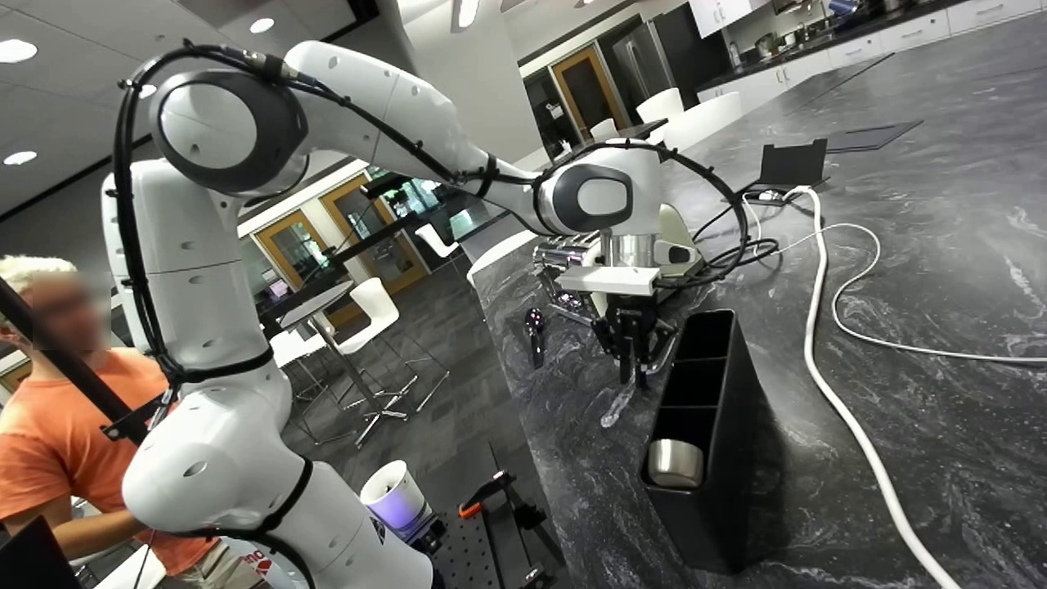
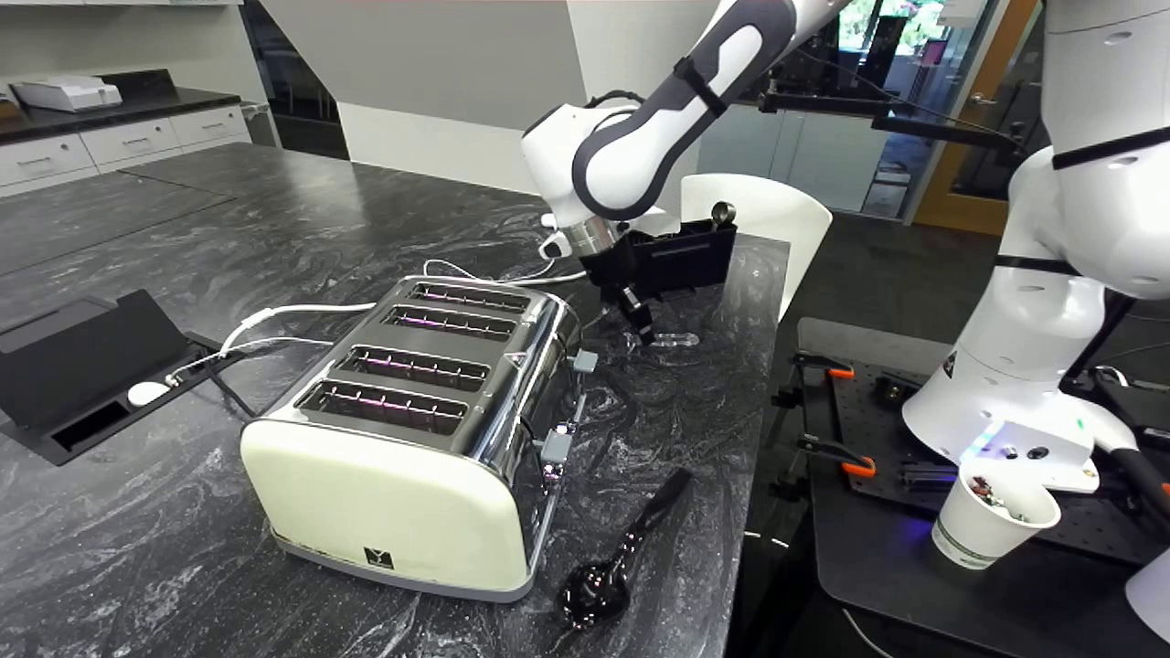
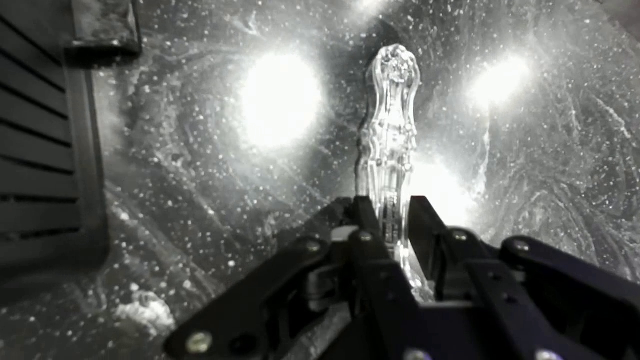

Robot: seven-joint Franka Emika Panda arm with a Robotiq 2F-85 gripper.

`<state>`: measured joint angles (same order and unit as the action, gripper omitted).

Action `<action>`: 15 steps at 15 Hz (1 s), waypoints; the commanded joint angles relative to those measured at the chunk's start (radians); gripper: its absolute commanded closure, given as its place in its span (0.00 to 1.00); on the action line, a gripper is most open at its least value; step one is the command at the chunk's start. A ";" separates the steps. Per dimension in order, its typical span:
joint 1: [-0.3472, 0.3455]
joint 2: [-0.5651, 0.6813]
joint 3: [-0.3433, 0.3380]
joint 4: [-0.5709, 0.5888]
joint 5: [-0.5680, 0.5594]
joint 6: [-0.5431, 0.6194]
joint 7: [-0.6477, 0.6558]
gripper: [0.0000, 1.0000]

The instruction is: Remove the scoop from the black box and put it on the table

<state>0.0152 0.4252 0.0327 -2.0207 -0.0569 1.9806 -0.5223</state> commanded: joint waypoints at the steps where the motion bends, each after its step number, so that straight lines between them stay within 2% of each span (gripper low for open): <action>1: -0.022 0.043 0.021 0.073 0.001 -0.061 0.029 0.53; 2: -0.022 0.032 0.020 0.071 -0.002 -0.062 0.037 0.50; 4: -0.025 -0.004 0.017 0.047 -0.005 -0.051 0.051 0.36; 8: -0.047 -0.171 0.022 -0.069 0.015 -0.025 0.019 0.05; 9: -0.050 -0.232 0.022 -0.115 0.016 -0.004 0.008 0.01; 15: -0.026 -0.562 0.002 -0.343 0.003 0.184 0.018 0.00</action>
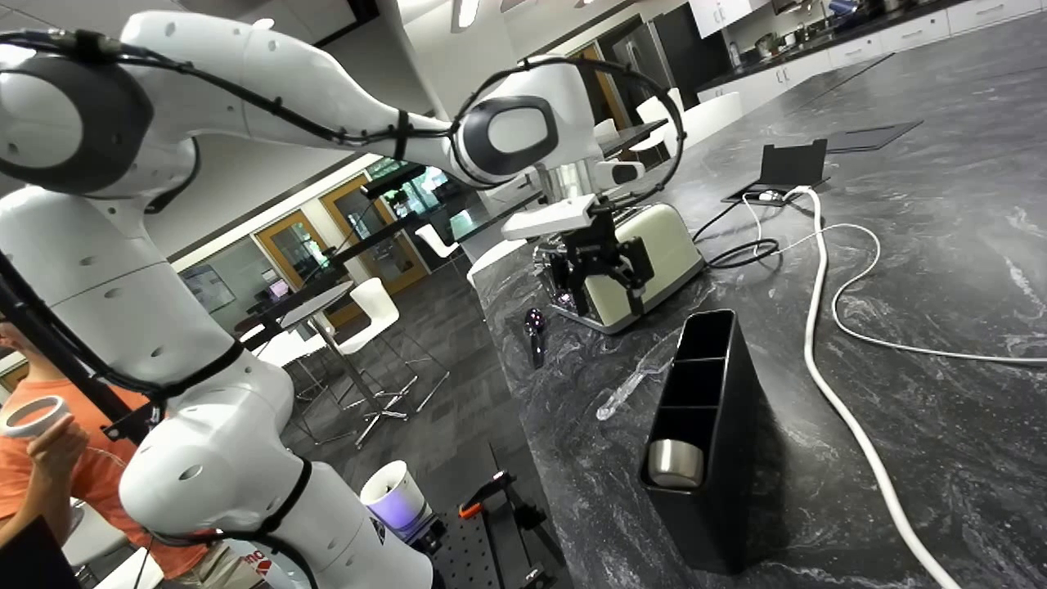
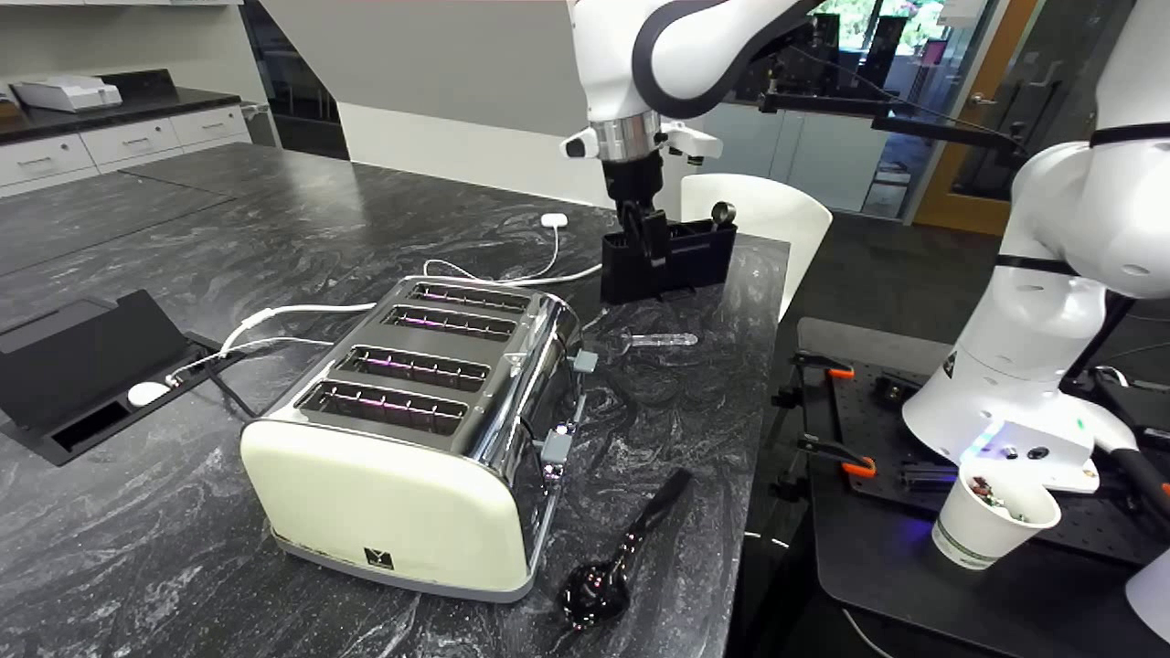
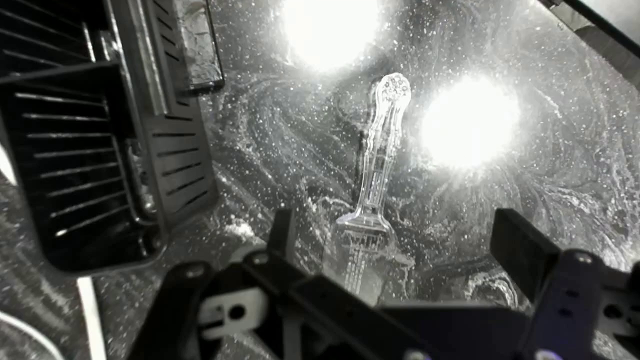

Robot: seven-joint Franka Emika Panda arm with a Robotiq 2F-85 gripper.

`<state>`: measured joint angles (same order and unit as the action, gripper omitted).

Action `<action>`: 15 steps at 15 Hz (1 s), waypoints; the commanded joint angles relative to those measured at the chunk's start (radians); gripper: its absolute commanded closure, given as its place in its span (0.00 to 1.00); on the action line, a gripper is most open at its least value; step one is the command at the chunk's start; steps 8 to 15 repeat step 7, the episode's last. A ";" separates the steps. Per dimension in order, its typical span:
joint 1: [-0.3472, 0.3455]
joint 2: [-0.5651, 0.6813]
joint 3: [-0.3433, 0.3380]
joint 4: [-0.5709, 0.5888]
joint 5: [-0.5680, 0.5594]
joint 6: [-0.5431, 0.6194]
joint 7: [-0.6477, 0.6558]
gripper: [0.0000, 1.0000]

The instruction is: Remove the scoop from the black box and put it on the table

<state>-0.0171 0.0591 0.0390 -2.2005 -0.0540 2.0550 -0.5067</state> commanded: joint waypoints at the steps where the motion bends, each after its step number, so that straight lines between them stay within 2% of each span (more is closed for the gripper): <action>1: 0.011 -0.253 -0.009 -0.204 -0.002 0.145 0.006 0.00; 4: 0.023 -0.408 -0.028 -0.315 -0.009 0.244 0.020 0.00; 7: 0.033 -0.513 -0.049 -0.379 -0.020 0.286 0.027 0.00; 15: 0.033 -0.513 -0.049 -0.379 -0.020 0.286 0.027 0.00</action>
